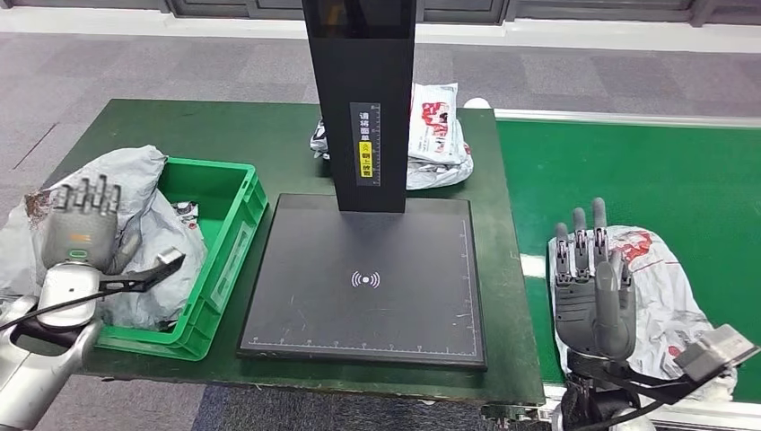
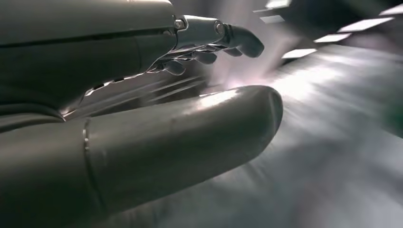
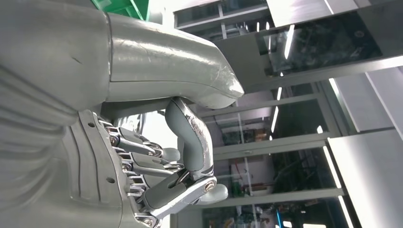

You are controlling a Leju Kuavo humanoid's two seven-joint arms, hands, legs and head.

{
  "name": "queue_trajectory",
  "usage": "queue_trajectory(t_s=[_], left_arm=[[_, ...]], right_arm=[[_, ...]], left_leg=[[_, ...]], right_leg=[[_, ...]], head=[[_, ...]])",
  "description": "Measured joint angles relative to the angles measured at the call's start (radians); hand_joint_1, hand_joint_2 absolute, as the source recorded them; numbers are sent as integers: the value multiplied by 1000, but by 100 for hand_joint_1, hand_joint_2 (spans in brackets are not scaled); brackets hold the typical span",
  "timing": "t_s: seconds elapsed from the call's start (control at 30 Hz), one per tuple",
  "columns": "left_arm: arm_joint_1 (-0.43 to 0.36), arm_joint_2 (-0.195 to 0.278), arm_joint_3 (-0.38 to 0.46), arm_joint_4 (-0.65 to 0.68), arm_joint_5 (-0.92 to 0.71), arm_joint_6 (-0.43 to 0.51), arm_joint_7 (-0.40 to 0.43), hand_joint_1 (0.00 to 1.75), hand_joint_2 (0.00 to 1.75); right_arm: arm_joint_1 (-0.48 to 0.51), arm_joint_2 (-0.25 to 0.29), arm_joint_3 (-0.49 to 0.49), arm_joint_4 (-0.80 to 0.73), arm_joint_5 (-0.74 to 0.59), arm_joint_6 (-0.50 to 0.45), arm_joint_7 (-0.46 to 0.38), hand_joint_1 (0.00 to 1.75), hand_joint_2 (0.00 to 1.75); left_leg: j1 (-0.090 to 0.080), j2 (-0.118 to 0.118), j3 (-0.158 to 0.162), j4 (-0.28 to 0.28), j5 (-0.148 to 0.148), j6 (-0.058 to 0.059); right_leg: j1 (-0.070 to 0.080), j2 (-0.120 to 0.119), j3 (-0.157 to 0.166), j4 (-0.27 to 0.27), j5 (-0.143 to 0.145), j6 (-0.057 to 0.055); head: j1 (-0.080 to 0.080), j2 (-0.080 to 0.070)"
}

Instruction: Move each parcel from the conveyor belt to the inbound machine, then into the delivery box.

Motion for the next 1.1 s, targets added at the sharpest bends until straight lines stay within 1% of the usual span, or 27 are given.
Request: queue_trajectory(t_s=[0.07, 0.13, 0.2, 0.23, 0.27, 0.3, 0.37, 0.4, 0.47, 0.53, 0.6, 0.7, 0.77, 0.93, 1.0, 1.1], left_arm=[[38, 3, 6, -8, 1, -13, -187, 0, 0], [91, 0, 43, -37, 30, -19, -402, 0, 0], [158, 3, 97, -89, 144, -34, -610, 0, 0], [191, 6, 120, -119, 226, -45, -697, 0, 0], [219, 10, 140, -152, 321, -54, -775, 0, 0], [238, 10, 154, -184, 408, -60, -836, 0, 0], [247, 4, 173, -240, 536, -60, -904, 0, 0], [243, -2, 177, -260, 569, -55, -912, 0, 0], [222, -25, 178, -279, 596, -28, -900, 0, 0], [189, -68, 175, -281, 611, 24, -872, 0, 0], [150, -120, 172, -276, 617, 103, -826, 0, 0], [89, -205, 172, -268, 533, 271, -704, 0, 0], [57, -248, 172, -263, 467, 346, -641, 0, 0], [26, -309, 174, -251, 405, 406, -597, 0, 0], [16, -335, 184, -245, 335, 493, -541, 0, 0], [-2, -372, 220, -238, 221, 676, -459, 0, 0]], right_arm=[[1, -2, 0, 5, -3, 6, -7, 0, 175], [1, -6, 0, 11, -12, 12, -13, 0, 175], [0, -15, 0, 18, -29, 16, -16, 0, 175], [0, -20, 0, 21, -39, 17, -15, 0, 175], [-1, -27, 0, 25, -52, 18, -12, 0, 175], [-1, -34, 0, 27, -62, 17, -7, 0, 175], [-4, -44, 0, 29, -77, 16, 6, 0, 175], [-6, -46, 0, 30, -81, 13, 11, 0, 175], [-7, -48, 0, 31, -79, 8, 19, 0, 175], [-7, -48, 0, 31, -67, 6, 26, 0, 175], [-6, -48, 0, 31, -49, 4, 32, 0, 175], [-2, -41, 0, 30, -22, -2, 39, 0, 175], [3, -33, 0, 29, -13, -6, 40, 0, 175], [8, -25, 0, 27, -9, -8, 41, 0, 175], [10, -21, 0, 26, -1, -7, 44, 0, 175], [10, -10, 0, 26, 14, -7, 49, 0, 175]], left_leg=[[0, 0, 0, 0, 0, 0], [0, -1, 0, 0, -1, 1], [-1, -1, 1, 0, -3, 1], [-1, -1, 1, 0, -3, 1], [-1, -1, 0, 0, -4, 1], [-1, -1, 0, 1, -4, 1], [-2, -4, -1, 1, -4, 2], [-2, -6, -1, 1, -4, 2], [-3, -7, -1, 1, -4, 3], [-3, -7, -1, 1, -4, 3], [-3, -7, -1, 1, -3, 3], [-3, -7, 0, 1, -2, 3], [-3, -6, 0, 1, -1, 4], [-3, -6, 0, 1, -1, 4], [-3, -6, 0, 1, -1, 4], [-3, -6, -1, 1, -1, 4]], right_leg=[[0, 1, 0, 0, 0, 0], [0, 0, 1, 0, -1, 0], [0, 0, 1, 0, -2, 0], [0, 0, 1, 0, -2, 0], [0, 1, 0, 0, -2, 0], [0, 0, 0, 0, -3, 1], [0, -3, 0, -1, -4, 2], [0, -5, 1, -1, -4, 2], [-2, -6, 1, -1, -4, 3], [-3, -6, 1, -1, -4, 3], [-3, -6, 1, -1, -3, 3], [-3, -6, 2, -1, -2, 3], [-3, -6, 2, 0, -2, 3], [-3, -5, 1, 0, -2, 3], [-3, -5, 1, 0, -2, 3], [-3, -5, 1, 0, -2, 3]], head=[[0, 0], [0, 0], [0, 0], [0, 0], [0, 0], [0, 0], [0, 0], [0, 0], [0, 0], [0, 0], [0, 0], [0, 0], [0, 0], [0, 0], [0, 0], [0, 0]])
